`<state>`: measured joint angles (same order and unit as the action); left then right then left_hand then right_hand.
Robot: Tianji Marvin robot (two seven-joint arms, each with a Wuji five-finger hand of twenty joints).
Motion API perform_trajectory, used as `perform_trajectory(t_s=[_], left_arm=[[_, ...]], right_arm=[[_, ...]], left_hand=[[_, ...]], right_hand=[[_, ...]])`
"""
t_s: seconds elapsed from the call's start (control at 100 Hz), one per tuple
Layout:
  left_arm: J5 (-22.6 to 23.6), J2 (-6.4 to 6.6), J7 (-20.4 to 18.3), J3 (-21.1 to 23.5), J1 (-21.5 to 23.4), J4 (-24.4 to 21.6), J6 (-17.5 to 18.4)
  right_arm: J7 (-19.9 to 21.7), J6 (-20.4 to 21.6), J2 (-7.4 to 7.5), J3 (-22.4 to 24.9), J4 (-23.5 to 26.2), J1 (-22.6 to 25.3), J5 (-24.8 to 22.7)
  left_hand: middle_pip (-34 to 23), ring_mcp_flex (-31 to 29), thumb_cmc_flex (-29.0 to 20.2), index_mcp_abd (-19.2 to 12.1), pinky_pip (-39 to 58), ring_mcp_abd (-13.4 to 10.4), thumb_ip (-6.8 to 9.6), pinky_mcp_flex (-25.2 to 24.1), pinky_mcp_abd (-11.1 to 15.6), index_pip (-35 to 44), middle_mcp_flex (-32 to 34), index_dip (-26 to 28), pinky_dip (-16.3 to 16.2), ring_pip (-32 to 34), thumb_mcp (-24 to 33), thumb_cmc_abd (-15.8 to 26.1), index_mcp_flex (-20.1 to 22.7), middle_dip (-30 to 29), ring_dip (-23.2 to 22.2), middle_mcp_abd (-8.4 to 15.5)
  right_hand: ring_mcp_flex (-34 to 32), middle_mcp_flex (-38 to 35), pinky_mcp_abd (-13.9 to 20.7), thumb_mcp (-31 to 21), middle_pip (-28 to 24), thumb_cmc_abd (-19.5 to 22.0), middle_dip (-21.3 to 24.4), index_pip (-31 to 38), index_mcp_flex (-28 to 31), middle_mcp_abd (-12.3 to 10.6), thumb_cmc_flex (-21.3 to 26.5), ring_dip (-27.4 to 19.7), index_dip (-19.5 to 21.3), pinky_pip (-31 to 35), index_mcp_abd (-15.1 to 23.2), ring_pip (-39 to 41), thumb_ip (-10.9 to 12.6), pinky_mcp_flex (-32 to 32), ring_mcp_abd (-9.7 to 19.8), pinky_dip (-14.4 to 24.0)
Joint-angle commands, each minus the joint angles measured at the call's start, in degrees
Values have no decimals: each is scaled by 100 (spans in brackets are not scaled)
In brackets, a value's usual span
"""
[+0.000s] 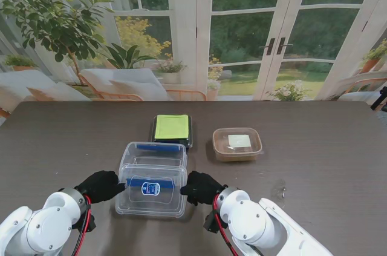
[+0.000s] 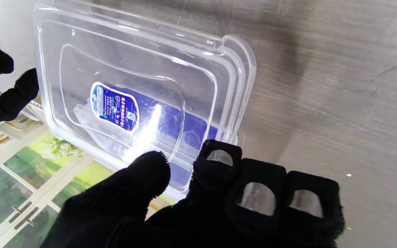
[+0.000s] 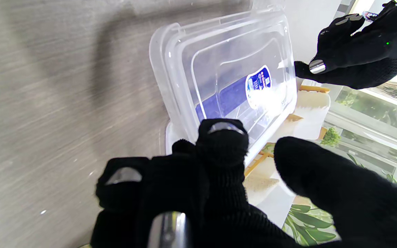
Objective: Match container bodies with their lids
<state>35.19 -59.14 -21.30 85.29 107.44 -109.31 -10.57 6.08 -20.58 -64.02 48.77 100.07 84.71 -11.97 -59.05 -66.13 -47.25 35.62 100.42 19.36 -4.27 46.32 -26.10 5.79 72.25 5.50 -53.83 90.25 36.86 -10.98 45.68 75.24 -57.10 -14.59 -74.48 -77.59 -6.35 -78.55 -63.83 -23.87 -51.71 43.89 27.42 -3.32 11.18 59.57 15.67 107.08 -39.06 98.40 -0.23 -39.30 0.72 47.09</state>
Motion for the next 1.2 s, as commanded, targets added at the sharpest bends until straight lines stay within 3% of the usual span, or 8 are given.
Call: perform_trajectory(t_s=[0.0, 0.58, 0.94, 1.19], left_arm=[[-106, -27, -218, -54, -59, -99, 99], [-350, 77, -817, 83, -615, 68, 17], [-535, 152, -1199, 39, -1242, 472, 22], [-684, 214, -1511, -29, -1696, 823, 78]], right_arm=[[99, 14, -158, -89, 125, -78, 67], [47, -481, -330, -359, -67, -734, 414], [10, -710, -505, -560, -500, -1327, 738], [90, -1030, -532, -567, -469, -1578, 840]], left_hand=[[-116, 59, 32, -1357, 179, 129, 132, -216, 104, 29, -91, 54, -159, 181, 47, -80, 379, 126, -28, -79], [-101, 67, 27, -1361, 165, 135, 136, -214, 101, 32, -103, 55, -194, 177, 10, -64, 386, 133, -33, -90], [-99, 70, 20, -1354, 161, 136, 136, -213, 100, 30, -105, 55, -202, 175, -16, -48, 383, 138, -36, -88], [-85, 117, 8, -1343, 138, 157, 134, -257, 104, 30, -125, 55, -206, 160, -52, -25, 383, 138, -43, -106]], right_hand=[[-85, -436, -65, -196, -42, 14, -55, -333, -151, 301, -82, -54, -160, 1290, 3099, 531, -27, -2983, 343, -105], [-86, -438, -65, -174, -35, 29, -58, -353, -130, 290, -97, -47, -166, 1290, 3094, 525, -18, -2983, 362, -106], [-87, -438, -65, -168, -35, 30, -59, -365, -126, 290, -96, -48, -169, 1290, 3090, 524, -18, -2983, 365, -106], [-88, -427, -64, -156, -29, 42, -59, -422, 49, 289, -97, -49, -201, 1290, 3061, 519, -15, -2979, 385, -123]])
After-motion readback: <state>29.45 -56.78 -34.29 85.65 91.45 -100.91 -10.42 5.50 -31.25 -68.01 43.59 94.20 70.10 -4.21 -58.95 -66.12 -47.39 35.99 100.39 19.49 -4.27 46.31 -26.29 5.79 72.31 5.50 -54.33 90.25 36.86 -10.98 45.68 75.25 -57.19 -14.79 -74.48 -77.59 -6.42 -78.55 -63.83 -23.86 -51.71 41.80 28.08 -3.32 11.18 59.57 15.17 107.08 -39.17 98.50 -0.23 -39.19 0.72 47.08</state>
